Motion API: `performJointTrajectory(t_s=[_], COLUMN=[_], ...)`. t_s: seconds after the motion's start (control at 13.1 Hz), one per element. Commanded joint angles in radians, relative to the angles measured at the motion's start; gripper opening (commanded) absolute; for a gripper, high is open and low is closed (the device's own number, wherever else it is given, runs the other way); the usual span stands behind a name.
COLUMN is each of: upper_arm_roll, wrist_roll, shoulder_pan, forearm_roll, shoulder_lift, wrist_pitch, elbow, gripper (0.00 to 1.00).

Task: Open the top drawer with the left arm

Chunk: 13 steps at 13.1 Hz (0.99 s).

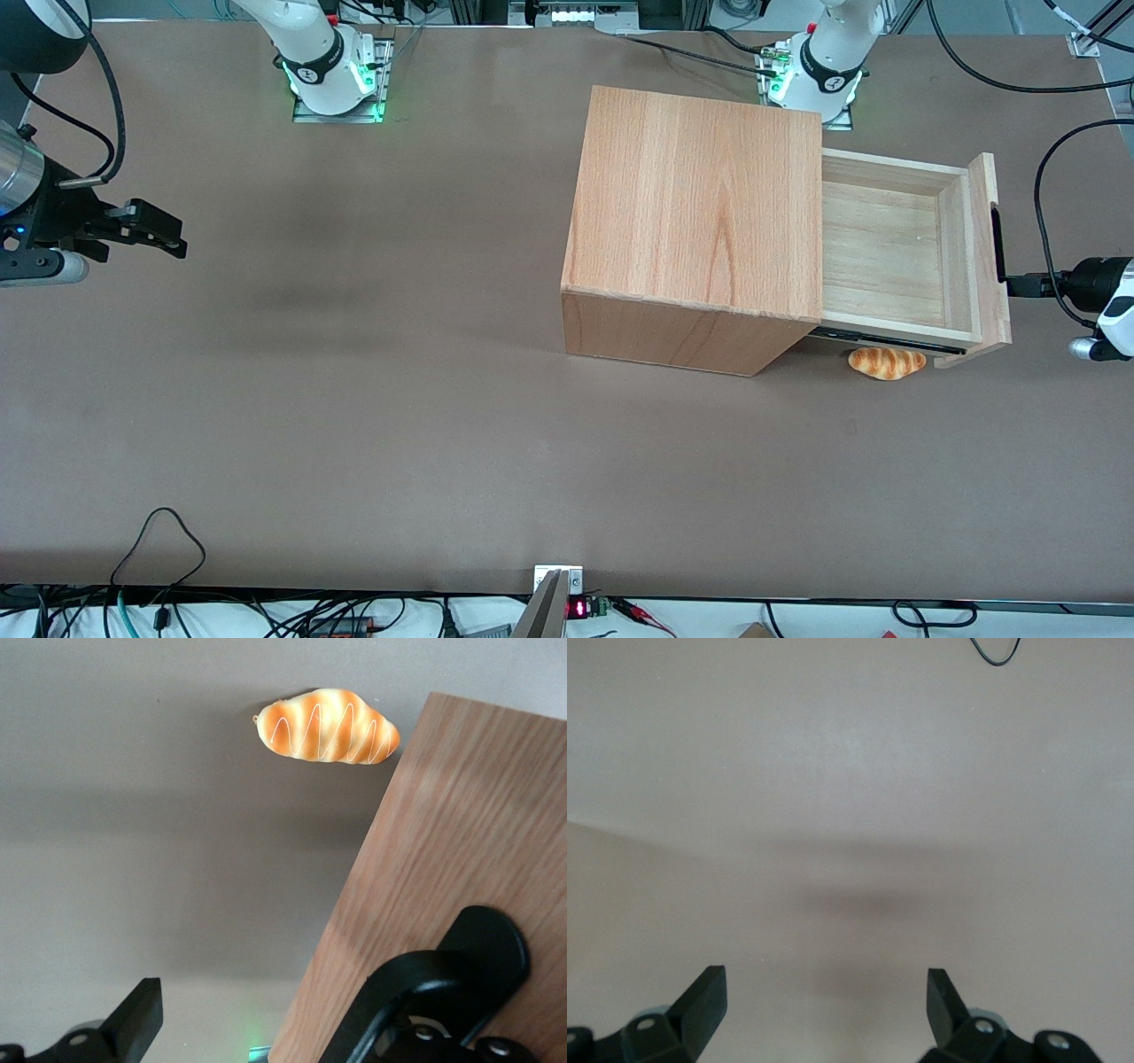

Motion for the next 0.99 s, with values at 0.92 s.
performJointTrajectory(t_s=[0.92], upper_arm_roll=[-0.032], wrist_roll=[0.047], shoulder_pan=[0.009], forearm_roll=[0.032], shoulder_lift=[0.054], wrist_pitch=[0.04], elbow=[0.065], gripper=[1.0])
